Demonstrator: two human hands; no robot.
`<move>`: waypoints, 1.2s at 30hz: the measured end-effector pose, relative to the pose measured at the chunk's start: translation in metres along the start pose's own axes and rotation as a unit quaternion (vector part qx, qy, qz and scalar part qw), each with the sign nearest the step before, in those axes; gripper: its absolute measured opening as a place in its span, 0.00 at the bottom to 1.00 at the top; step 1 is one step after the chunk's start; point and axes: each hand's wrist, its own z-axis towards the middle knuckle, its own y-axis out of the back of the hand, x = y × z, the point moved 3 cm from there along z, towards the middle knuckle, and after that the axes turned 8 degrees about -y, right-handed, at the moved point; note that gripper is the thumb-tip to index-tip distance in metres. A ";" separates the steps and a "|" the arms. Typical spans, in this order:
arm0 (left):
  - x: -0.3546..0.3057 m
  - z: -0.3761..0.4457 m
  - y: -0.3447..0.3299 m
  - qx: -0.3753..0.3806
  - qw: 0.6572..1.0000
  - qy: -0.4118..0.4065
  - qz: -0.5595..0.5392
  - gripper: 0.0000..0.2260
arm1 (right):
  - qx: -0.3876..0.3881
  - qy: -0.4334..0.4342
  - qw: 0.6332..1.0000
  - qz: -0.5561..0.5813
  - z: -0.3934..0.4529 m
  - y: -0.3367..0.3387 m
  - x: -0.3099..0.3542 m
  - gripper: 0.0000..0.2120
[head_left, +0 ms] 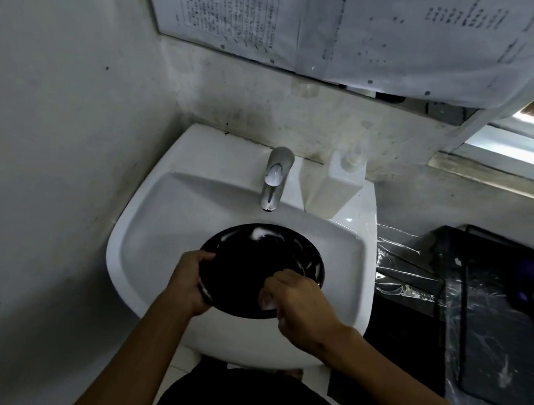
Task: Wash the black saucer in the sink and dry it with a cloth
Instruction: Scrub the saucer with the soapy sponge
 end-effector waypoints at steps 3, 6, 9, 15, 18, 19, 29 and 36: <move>0.001 0.006 -0.002 -0.073 0.996 -0.048 -0.002 0.15 | -0.005 -0.025 1.000 -0.011 -0.004 -0.004 -0.002 0.20; 0.014 -0.003 -0.015 -0.144 0.985 -0.086 -0.041 0.11 | 0.001 -0.046 0.999 -0.018 -0.001 -0.013 0.008 0.17; 0.025 -0.016 -0.032 -0.137 0.983 -0.083 -0.089 0.09 | 0.009 -0.026 0.999 -0.020 0.005 -0.017 0.028 0.16; 0.003 -0.016 -0.018 0.011 0.998 -0.041 -0.057 0.14 | 0.054 -0.003 0.998 0.036 0.011 0.005 0.014 0.13; 0.000 -0.011 -0.009 -0.007 1.000 -0.023 -0.018 0.14 | 0.073 0.018 0.997 0.013 0.003 0.008 0.001 0.13; 0.001 -0.010 -0.009 -0.029 0.999 -0.035 -0.020 0.15 | 0.072 0.019 0.997 0.007 0.001 0.007 0.000 0.14; 0.021 -0.036 -0.052 -0.029 0.988 -0.065 -0.137 0.13 | -0.023 -0.013 0.999 -0.029 0.016 -0.015 0.034 0.18; -0.004 -0.017 -0.012 0.026 0.998 -0.035 -0.050 0.16 | 0.055 -0.001 0.998 0.024 0.004 0.002 0.005 0.12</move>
